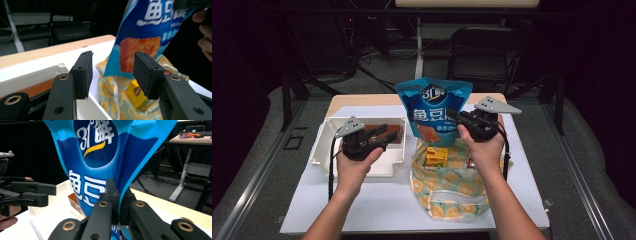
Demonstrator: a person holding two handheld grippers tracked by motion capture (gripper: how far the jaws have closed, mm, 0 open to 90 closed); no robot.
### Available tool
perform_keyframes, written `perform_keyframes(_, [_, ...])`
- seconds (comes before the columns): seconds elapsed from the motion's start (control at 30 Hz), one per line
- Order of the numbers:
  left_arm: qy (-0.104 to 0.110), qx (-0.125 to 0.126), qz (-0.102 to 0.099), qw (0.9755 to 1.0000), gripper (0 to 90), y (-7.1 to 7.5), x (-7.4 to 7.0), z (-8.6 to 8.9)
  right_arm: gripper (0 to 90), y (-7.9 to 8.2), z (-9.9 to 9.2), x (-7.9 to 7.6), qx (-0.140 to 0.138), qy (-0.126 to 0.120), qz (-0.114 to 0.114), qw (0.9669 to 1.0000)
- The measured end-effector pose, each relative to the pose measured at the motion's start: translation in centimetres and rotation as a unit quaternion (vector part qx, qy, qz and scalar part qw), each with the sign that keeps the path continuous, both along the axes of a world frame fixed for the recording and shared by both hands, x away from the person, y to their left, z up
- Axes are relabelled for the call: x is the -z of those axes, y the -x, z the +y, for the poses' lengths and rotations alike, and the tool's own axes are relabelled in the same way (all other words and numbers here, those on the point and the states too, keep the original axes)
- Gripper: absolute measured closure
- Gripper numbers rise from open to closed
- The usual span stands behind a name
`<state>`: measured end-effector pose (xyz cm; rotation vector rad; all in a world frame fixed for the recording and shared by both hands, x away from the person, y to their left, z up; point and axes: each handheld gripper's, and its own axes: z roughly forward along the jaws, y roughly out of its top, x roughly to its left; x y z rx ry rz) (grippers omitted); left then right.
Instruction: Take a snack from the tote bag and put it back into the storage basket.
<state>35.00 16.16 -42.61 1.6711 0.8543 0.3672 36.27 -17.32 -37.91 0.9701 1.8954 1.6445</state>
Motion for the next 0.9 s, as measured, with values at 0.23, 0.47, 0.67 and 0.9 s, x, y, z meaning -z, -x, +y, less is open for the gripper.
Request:
perform_keyframes(0.23, [0.000,0.010,-0.007,0.9999,49.9,-0.3,-0.8,-0.7,90.0,0.0,0.8,0.0,-0.008,-0.002,0.000,1.0000])
perform_keyframes(0.47, [0.004,0.014,-0.017,0.9998,49.3,-0.8,-1.8,-1.3,90.0,0.1,1.7,0.0,-0.014,-0.001,0.000,0.9999])
perform_keyframes(0.67, [0.008,0.012,-0.025,0.9996,49.0,-1.2,-2.6,-1.8,90.0,0.1,2.8,-0.1,-0.022,-0.002,-0.001,0.9998])
perform_keyframes(0.9, [0.009,0.002,-0.032,0.9994,47.6,-1.1,-3.1,-1.9,90.0,0.2,4.0,-0.1,-0.037,0.000,-0.001,0.9993])
